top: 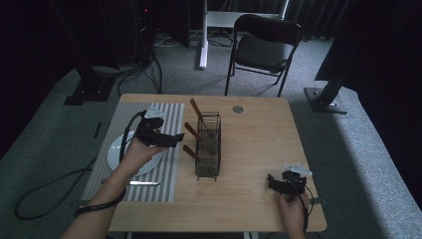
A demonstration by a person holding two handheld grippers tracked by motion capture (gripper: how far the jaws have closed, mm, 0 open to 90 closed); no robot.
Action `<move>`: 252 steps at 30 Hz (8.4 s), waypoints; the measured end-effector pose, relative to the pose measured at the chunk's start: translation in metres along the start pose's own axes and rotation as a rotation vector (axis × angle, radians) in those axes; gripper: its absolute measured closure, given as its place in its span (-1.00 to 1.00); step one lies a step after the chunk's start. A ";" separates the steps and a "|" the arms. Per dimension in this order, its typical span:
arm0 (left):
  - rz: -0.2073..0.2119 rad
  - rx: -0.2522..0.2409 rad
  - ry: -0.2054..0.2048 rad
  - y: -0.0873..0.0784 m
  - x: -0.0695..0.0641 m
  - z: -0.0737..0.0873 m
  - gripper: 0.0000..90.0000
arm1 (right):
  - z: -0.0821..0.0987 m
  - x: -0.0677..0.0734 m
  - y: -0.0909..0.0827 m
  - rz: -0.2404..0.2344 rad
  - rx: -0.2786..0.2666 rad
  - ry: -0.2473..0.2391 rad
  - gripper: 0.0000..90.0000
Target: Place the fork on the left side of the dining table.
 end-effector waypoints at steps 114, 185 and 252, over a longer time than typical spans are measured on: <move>0.064 -0.180 -0.188 -0.035 0.122 -0.001 0.69 | 0.000 0.000 0.000 0.000 0.001 -0.001 -0.71; -0.158 0.073 -0.622 0.056 0.243 0.116 -0.39 | 0.000 0.000 0.000 0.000 0.000 -0.001 -0.71; -0.301 0.033 -0.396 -0.006 0.152 0.144 -0.81 | 0.000 0.000 0.000 0.001 0.001 -0.001 -0.71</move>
Point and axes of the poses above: each handheld gripper's, and its own axes: y roughly forward along the jaws, z roughly out of its underside, x roughly to its left, the point moved 9 cm from there along y, roughly forward along the jaws, and after that the axes turned 6 degrees about z, right-handed, at the moved point
